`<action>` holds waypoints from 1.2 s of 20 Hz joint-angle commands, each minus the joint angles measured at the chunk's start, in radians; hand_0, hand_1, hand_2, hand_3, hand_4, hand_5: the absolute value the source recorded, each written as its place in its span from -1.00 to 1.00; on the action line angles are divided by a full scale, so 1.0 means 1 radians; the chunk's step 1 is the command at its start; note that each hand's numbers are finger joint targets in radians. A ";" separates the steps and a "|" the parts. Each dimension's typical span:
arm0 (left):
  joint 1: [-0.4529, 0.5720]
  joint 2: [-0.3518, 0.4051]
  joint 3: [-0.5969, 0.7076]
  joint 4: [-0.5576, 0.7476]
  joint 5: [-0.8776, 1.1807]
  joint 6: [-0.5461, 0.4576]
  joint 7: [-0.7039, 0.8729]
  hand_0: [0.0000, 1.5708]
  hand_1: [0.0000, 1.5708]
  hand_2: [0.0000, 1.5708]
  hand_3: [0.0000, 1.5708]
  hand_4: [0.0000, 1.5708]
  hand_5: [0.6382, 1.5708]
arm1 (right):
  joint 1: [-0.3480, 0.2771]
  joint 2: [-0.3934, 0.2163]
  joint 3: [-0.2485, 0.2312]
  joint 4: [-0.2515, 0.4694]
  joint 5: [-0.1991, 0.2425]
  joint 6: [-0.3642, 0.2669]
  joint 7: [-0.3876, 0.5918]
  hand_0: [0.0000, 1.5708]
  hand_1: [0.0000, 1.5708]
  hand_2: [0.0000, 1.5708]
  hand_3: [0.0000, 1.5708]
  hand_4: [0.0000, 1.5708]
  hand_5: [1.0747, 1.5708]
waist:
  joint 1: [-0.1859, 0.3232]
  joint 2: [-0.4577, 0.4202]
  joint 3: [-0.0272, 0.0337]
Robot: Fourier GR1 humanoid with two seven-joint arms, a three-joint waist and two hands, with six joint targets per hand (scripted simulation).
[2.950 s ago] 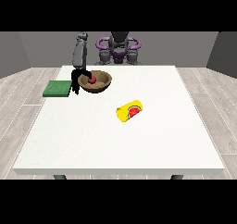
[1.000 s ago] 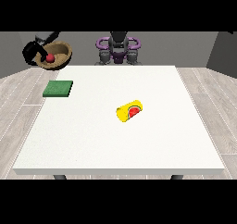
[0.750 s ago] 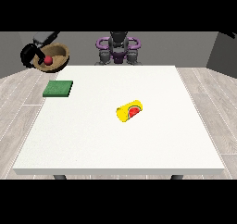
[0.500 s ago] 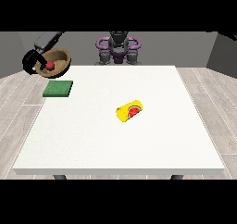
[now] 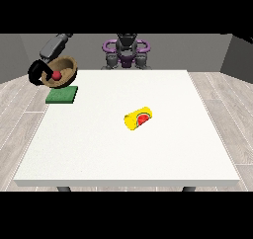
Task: Pick the cup and pour the ball into the bowl, then pick the bowl and place it on the pad
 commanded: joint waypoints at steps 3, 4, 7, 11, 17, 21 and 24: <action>-0.031 0.051 0.011 0.043 0.017 -0.024 -0.011 -1.00 -1.00 -1.00 -1.00 0.51 0.98 | -0.061 -0.047 -0.003 0.023 0.026 -0.096 0.072 1.00 1.00 1.00 0.47 -1.00 0.92 | 0.003 0.012 -0.0010; 0.000 0.026 0.016 -0.005 0.045 -0.023 0.013 -1.00 -1.00 -1.00 -1.00 0.52 0.98 | -0.022 -0.077 -0.052 0.078 0.007 -0.063 -0.043 1.00 1.00 1.00 0.38 -1.00 0.91 | 0.022 0.032 0.0004; 0.013 0.055 0.037 0.050 0.030 -0.036 -0.053 -1.00 -1.00 -1.00 -1.00 0.52 0.98 | -0.021 -0.072 -0.050 0.059 0.000 -0.063 -0.043 0.95 0.95 0.84 0.12 -1.00 0.93 | -0.008 0.040 -0.0007; 0.036 0.046 0.016 0.054 0.017 -0.032 -0.052 -1.00 -1.00 -1.00 -1.00 0.51 0.98 | -0.059 -0.039 -0.055 0.063 -0.013 -0.107 -0.018 0.85 0.85 0.77 0.02 -1.00 0.86 | 0.007 0.006 -0.0009; -0.028 0.068 0.012 0.041 0.035 -0.014 -0.047 -1.00 -1.00 -1.00 -1.00 0.52 0.99 | -0.137 -0.008 -0.042 0.078 0.009 -0.181 -0.082 0.76 0.76 0.70 -0.08 -1.00 0.86 | 0.029 0.093 -0.0002; 0.027 0.081 0.033 0.078 0.029 -0.061 -0.127 -1.00 -1.00 -1.00 -1.00 0.52 0.99 | -0.096 -0.058 -0.014 0.088 0.026 -0.081 -0.071 -0.18 -0.18 -0.12 0.28 -1.00 0.59 | 0.039 0.097 -0.0007; -0.038 0.092 0.003 0.025 0.065 -0.033 0.001 -1.00 -1.00 -1.00 -1.00 0.53 0.99 | -0.145 -0.054 0.034 0.120 0.071 -0.077 -0.046 -1.00 -1.00 -1.00 -1.00 -1.00 0.45 | 0.050 0.081 0.0006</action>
